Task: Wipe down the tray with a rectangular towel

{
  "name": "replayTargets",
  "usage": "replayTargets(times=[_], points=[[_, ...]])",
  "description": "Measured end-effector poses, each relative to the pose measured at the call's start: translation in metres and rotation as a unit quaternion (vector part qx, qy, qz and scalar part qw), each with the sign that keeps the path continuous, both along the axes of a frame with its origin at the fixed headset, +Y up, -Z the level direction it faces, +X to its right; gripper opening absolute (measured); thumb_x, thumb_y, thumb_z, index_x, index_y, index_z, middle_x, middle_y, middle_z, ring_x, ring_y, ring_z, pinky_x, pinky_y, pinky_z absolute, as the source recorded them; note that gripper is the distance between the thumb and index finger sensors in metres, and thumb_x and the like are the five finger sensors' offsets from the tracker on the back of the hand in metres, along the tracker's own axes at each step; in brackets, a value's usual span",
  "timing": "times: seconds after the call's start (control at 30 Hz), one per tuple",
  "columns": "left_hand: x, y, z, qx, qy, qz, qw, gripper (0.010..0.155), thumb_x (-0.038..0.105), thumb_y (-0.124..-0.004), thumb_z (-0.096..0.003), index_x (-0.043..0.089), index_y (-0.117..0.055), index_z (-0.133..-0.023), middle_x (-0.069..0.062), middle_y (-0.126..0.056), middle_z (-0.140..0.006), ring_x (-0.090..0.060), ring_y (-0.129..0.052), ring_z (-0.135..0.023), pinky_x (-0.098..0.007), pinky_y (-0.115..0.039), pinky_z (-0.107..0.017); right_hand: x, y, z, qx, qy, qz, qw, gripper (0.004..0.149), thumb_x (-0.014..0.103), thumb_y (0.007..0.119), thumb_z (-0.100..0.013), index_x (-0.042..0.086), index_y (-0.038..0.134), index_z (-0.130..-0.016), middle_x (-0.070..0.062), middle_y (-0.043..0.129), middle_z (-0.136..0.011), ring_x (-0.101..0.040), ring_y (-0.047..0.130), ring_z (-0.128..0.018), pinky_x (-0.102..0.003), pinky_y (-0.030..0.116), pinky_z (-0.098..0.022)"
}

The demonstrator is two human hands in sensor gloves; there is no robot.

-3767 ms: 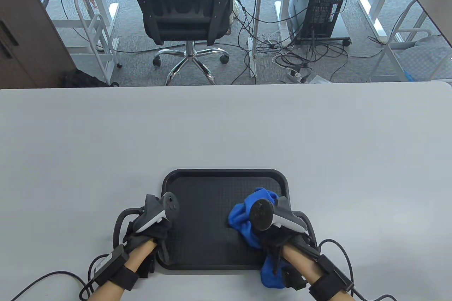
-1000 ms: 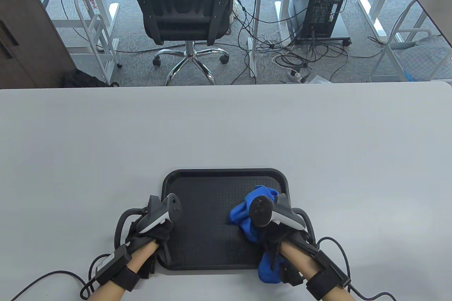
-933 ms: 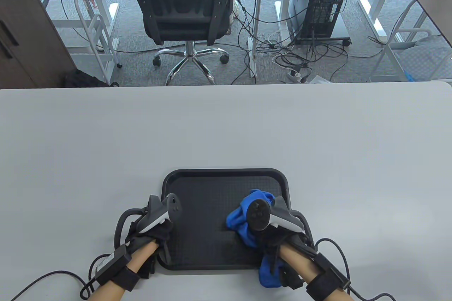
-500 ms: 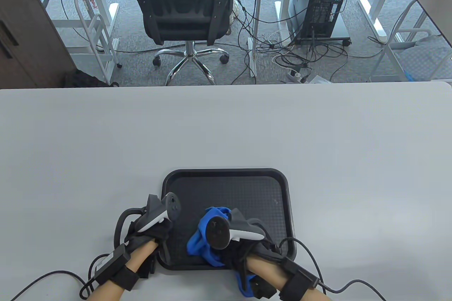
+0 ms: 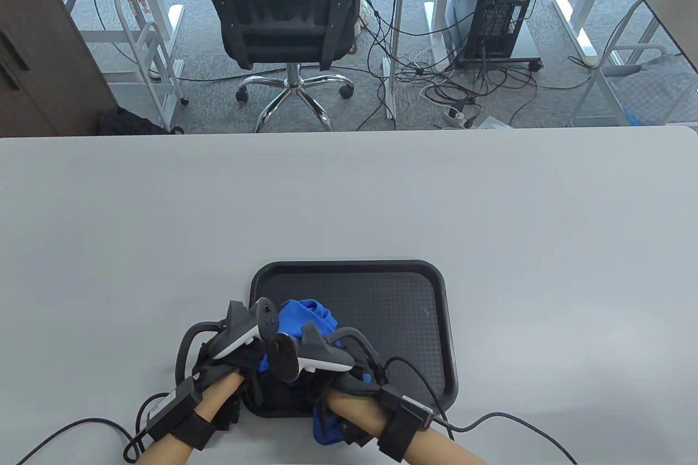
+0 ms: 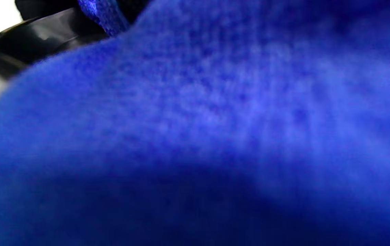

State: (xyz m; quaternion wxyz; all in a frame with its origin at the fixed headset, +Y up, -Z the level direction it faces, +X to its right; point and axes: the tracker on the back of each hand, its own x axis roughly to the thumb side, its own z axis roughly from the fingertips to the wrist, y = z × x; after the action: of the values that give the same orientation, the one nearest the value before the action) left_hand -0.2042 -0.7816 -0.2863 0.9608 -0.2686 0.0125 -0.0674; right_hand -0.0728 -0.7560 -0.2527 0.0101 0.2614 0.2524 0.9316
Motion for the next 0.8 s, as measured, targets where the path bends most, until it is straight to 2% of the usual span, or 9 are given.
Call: replayTargets(times=[0.2,0.4,0.6,0.8], points=[[0.000,0.000,0.001,0.002,-0.004,-0.005,1.000,0.071,0.043,-0.042,-0.0569,-0.009,-0.027,-0.102,0.012,-0.092,-0.025,-0.011,-0.100,-0.014,-0.042,-0.086,-0.018,-0.002,0.000,-0.036,0.007,-0.062,0.009,0.998,0.054,0.018,0.077,-0.048,0.008,0.051,-0.094,-0.034,0.059,-0.085,-0.049,0.072,-0.065,-0.046,0.075,-0.047],[0.000,-0.001,0.000,0.005,-0.008,-0.004,1.000,0.071,0.043,-0.042,-0.0569,-0.010,-0.027,-0.102,0.012,-0.092,-0.025,-0.011,-0.100,-0.014,-0.042,-0.086,-0.017,0.015,0.001,-0.070,-0.015,-0.140,0.011,0.990,0.054,0.019,0.076,-0.049,0.009,0.049,-0.094,-0.034,0.058,-0.085,-0.050,0.072,-0.066,-0.046,0.075,-0.048],[0.001,-0.001,0.000,0.012,-0.011,-0.007,1.000,0.071,0.043,-0.043,-0.0568,-0.010,-0.029,-0.102,0.013,-0.092,-0.024,-0.011,-0.100,-0.012,-0.041,-0.086,-0.016,0.047,0.001,-0.087,-0.015,-0.189,0.007,0.982,0.053,0.019,0.076,-0.049,0.010,0.050,-0.094,-0.033,0.059,-0.085,-0.049,0.072,-0.066,-0.046,0.075,-0.048],[0.001,-0.001,0.001,0.013,-0.010,-0.006,1.000,0.071,0.043,-0.043,-0.0568,-0.010,-0.029,-0.102,0.012,-0.092,-0.024,-0.011,-0.100,-0.012,-0.041,-0.086,-0.016,0.086,0.002,-0.095,-0.031,-0.233,-0.004,0.972,0.053,0.020,0.076,-0.049,0.011,0.050,-0.094,-0.033,0.059,-0.084,-0.048,0.072,-0.065,-0.045,0.075,-0.047]])
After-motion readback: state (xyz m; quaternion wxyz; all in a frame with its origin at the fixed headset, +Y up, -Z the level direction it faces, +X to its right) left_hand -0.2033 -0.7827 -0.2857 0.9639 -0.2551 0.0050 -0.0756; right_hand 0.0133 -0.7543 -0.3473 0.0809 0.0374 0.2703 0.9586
